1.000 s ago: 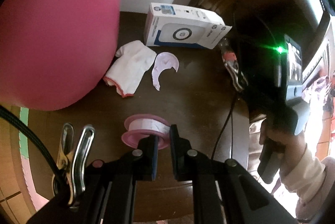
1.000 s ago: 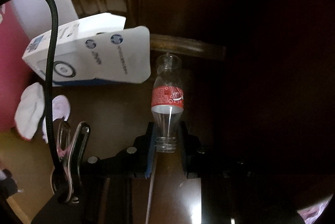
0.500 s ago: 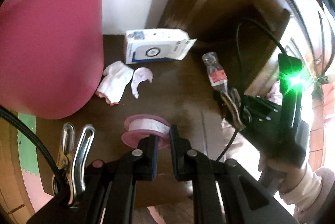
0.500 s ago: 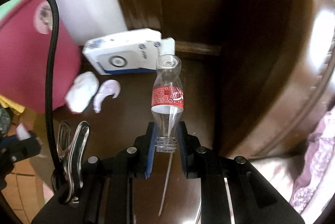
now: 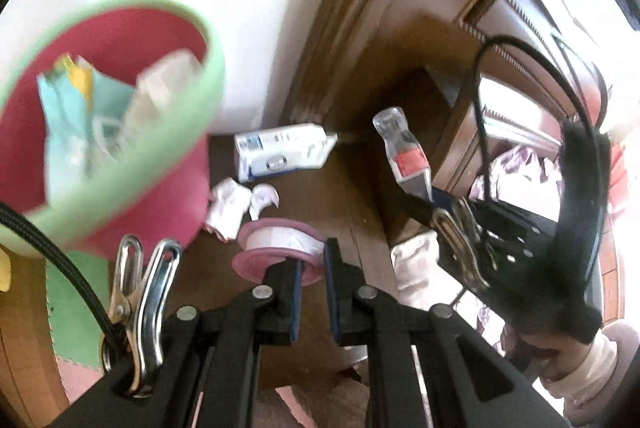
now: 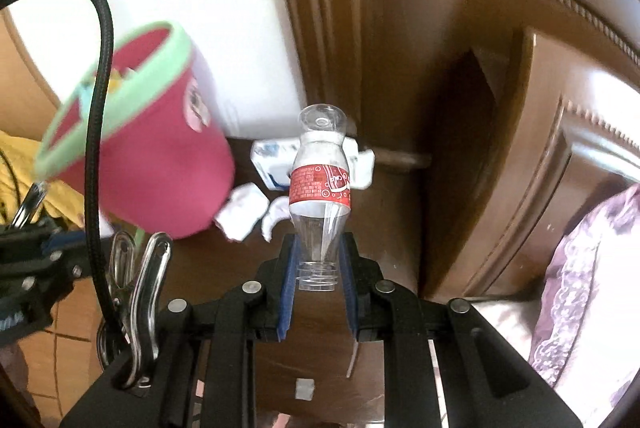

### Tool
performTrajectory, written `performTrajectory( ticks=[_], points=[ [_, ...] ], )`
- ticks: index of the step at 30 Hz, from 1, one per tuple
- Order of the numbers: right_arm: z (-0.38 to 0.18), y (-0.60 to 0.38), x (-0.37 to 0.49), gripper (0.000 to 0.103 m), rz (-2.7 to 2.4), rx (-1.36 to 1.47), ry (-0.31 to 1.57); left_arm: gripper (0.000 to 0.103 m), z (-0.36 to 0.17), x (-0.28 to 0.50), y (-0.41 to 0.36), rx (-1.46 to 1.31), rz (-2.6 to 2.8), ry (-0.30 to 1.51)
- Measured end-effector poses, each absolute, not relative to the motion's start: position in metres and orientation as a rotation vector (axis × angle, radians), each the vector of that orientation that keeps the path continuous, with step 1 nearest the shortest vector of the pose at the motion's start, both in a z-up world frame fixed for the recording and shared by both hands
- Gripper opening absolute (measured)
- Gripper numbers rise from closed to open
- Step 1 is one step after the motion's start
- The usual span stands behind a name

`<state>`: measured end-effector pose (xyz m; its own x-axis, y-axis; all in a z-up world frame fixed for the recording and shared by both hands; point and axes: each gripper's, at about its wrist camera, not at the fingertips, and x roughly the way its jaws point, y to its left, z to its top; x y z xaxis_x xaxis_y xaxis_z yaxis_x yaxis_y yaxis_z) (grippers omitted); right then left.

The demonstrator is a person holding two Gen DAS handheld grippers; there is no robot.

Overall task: Collect trash
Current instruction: 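Carry the tape roll with the left gripper while the right carries the bottle toward the bucket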

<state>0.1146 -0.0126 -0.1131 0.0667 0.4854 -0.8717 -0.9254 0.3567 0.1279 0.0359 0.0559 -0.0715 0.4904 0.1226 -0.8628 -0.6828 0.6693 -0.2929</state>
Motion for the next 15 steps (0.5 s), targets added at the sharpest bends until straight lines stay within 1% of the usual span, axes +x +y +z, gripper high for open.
performTrajectory(
  ticks=[8, 11, 15],
  points=[
    [-0.050, 0.005, 0.086, 0.021, 1.238, -0.504, 0.895, 0.011, -0.024, 0.006, 0.093, -0.639, 0.634, 0.829],
    [-0.036, 0.015, 0.074, 0.021, 1.273, -0.492, 0.866, 0.011, -0.009, -0.009, 0.112, -0.627, 0.679, 0.786],
    [-0.018, 0.032, 0.056, 0.021, 1.328, -0.490, 0.831, 0.011, -0.002, -0.025, 0.134, -0.625, 0.730, 0.759]
  ],
)
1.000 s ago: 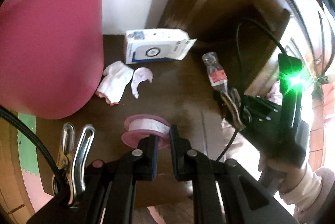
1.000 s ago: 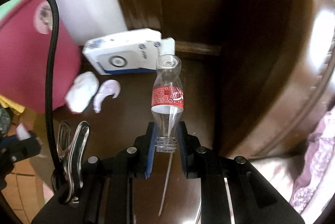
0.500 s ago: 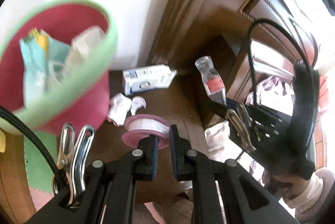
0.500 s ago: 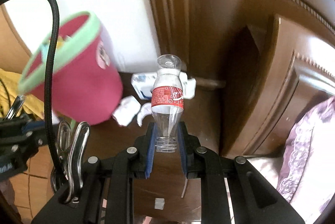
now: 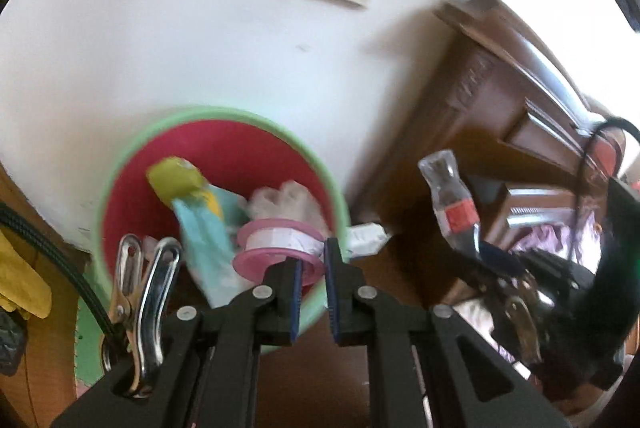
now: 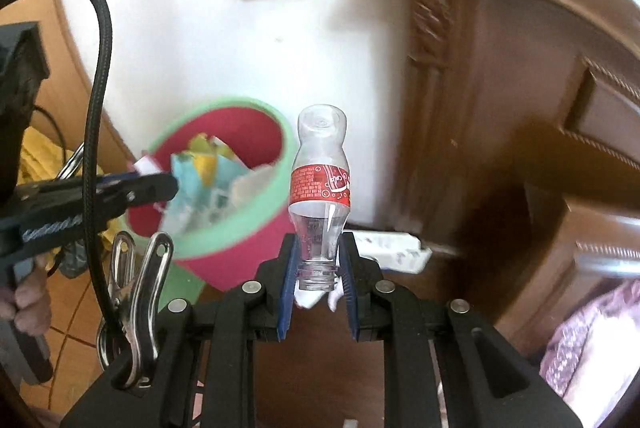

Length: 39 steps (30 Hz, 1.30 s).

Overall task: Collect trash
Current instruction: 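Carry the tape roll with the left gripper while the right carries the bottle toward the bucket, then open both grippers over the red bucket to drop the tape roll and bottle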

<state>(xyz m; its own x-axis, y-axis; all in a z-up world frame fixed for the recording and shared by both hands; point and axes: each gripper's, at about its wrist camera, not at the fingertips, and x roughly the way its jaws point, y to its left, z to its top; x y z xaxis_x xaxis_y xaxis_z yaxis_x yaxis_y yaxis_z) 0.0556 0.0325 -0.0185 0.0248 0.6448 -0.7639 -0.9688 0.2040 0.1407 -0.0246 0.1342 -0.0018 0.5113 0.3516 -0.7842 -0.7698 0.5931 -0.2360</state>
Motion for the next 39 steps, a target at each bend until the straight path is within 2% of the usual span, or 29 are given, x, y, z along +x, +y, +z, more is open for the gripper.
performTrajectory(
  ticks=[11, 26, 28, 33, 35, 37, 39],
  points=[
    [-0.010, 0.085, 0.010, 0.021, 1.456, -0.506, 0.845, 0.011, -0.033, -0.062, 0.194, -0.747, 0.814, 0.806],
    [-0.027, 0.124, -0.017, 0.022, 1.465, -0.577, 0.901, 0.011, -0.058, -0.079, 0.216, -0.821, 0.800, 0.864],
    [-0.030, 0.126, -0.018, 0.022, 1.461, -0.580, 0.903, 0.013, -0.059, -0.081, 0.218, -0.820, 0.805, 0.874],
    [-0.036, 0.127, -0.023, 0.024, 1.443, -0.589, 0.896, 0.029, -0.059, -0.083, 0.219, -0.796, 0.816, 0.909],
    [-0.036, 0.126, -0.024, 0.030, 1.440, -0.587, 0.899, 0.034, -0.060, -0.083, 0.219, -0.785, 0.834, 0.927],
    [-0.037, 0.125, -0.024, 0.030, 1.435, -0.590, 0.904, 0.034, -0.060, -0.084, 0.217, -0.784, 0.838, 0.932],
    [-0.037, 0.125, -0.024, 0.030, 1.440, -0.594, 0.902, 0.039, -0.060, -0.083, 0.216, -0.785, 0.846, 0.938]
  ],
)
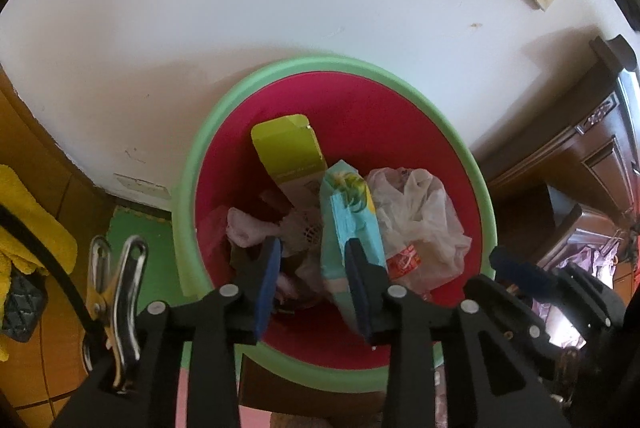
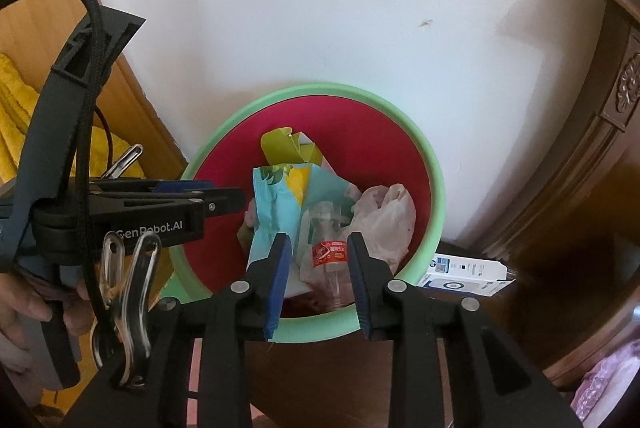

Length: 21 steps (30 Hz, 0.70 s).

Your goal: Collect trash

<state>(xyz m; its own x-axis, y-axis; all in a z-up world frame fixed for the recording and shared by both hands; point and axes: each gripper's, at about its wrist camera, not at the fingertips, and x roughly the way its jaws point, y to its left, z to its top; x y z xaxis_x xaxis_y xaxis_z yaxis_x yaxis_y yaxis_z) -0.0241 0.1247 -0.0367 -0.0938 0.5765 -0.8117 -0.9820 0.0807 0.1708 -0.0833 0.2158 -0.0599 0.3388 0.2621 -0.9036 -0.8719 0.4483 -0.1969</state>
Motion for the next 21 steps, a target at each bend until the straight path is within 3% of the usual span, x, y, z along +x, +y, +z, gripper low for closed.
performTrajectory(
  ticks=[13, 21],
  points=[
    [-0.030, 0.115, 0.015, 0.037, 1.418, -0.518, 0.927, 0.043, -0.038, -0.095, 0.213, -0.798, 0.950, 0.925],
    [-0.040, 0.124, 0.043, 0.046, 1.327, -0.482, 1.000, 0.052, -0.042, -0.107, 0.241, -0.824, 0.969, 0.970]
  ],
)
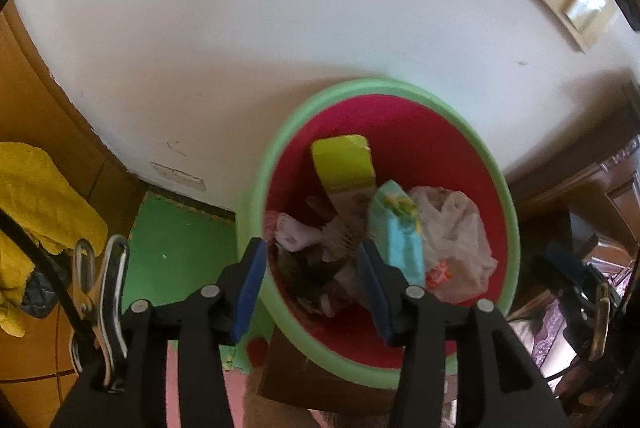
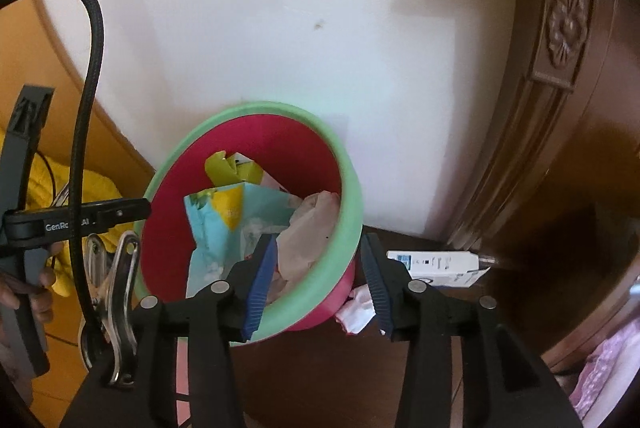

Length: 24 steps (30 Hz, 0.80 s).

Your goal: Collect trash

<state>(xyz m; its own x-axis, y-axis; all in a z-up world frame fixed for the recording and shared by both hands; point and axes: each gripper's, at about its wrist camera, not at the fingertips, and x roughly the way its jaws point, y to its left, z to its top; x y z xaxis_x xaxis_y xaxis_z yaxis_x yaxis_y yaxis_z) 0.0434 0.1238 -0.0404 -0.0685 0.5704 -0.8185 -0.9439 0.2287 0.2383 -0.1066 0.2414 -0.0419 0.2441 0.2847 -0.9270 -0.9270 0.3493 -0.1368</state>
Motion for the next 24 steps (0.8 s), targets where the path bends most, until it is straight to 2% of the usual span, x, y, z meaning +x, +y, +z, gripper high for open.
performTrajectory(
  ticks=[10, 19, 20, 23, 24],
  points=[
    [-0.068, 0.149, 0.044, 0.047, 1.142, -0.463, 1.114, 0.052, -0.065, -0.117, 0.302, -0.793, 0.851, 1.043],
    [-0.083, 0.164, 0.037, 0.047, 0.999, -0.441, 1.158, 0.052, -0.108, -0.099, 0.333, -0.782, 0.639, 1.154],
    [-0.085, 0.165, 0.037, 0.047, 0.987, -0.440, 1.160, 0.050, -0.111, -0.097, 0.334, -0.793, 0.617, 1.158],
    [-0.089, 0.166, 0.038, 0.043, 0.962, -0.429, 1.174, 0.036, -0.122, -0.093, 0.333, -0.838, 0.560, 1.160],
    [-0.091, 0.165, 0.039, 0.042, 0.958, -0.428, 1.179, 0.034, -0.124, -0.092, 0.332, -0.829, 0.568, 1.162]
  ],
)
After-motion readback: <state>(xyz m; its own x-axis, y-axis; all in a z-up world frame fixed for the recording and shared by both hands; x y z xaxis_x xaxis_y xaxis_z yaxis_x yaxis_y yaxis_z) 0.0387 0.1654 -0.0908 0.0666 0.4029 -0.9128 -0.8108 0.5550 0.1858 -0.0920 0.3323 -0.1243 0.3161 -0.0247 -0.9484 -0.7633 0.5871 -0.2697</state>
